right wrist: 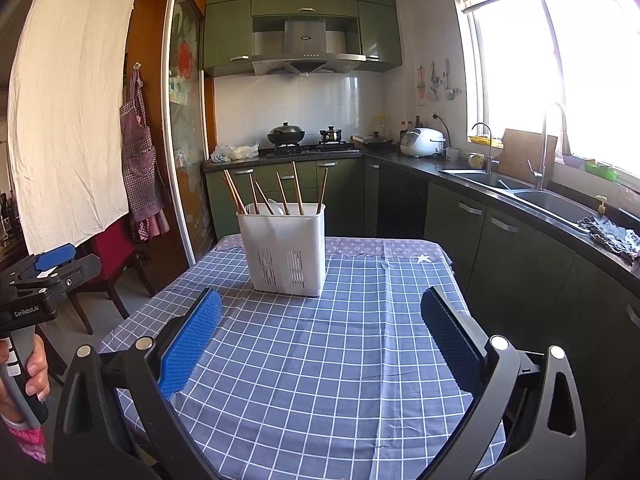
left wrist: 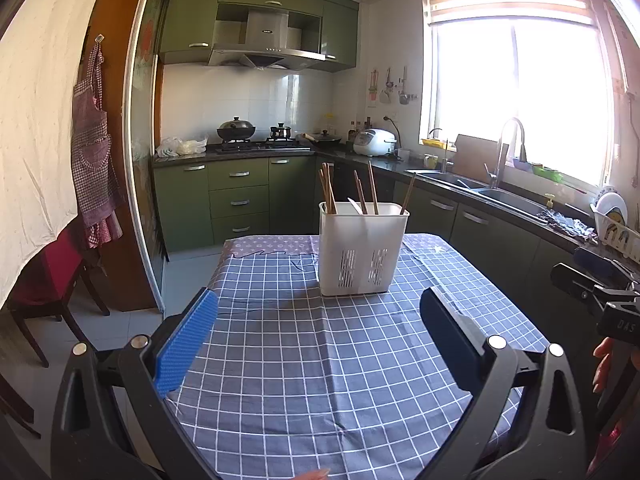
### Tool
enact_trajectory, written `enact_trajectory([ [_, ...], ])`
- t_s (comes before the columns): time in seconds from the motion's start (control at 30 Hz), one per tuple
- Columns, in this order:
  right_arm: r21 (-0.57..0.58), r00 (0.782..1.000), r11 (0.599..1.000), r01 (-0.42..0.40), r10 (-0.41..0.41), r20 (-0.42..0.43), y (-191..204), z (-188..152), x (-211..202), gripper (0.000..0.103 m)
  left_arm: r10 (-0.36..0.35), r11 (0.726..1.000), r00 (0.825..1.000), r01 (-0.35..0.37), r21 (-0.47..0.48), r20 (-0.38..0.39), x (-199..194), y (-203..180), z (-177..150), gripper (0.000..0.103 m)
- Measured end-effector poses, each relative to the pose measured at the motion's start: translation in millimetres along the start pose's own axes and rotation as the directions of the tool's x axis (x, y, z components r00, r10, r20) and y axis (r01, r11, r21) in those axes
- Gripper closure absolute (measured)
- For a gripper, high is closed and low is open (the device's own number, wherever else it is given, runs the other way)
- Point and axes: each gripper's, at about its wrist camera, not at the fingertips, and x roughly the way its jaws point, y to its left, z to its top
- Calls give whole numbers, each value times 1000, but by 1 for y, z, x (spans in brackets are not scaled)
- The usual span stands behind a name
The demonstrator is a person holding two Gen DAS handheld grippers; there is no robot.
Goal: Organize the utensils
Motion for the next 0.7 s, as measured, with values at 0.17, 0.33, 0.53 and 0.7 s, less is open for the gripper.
enact_trajectory([
  [0.17,-4,1000,1000,0,0,-8,-1,-1,3,5,4,1000,1000,-4,1,3,0,0,0,7],
  [0.33,-5,1000,1000,-1,0,-9,0,-1,4,5,1,1000,1000,-1,5,-4,1,0,0,7],
  [0.53,-7,1000,1000,0,0,-15,-1,-2,5,5,5,1000,1000,-5,9,-4,1,-1,0,7],
  [0.7,-8,1000,1000,-1,1,-18,0,-2,6,5,-1,1000,1000,1,5,-16,4,-2,-1,7],
])
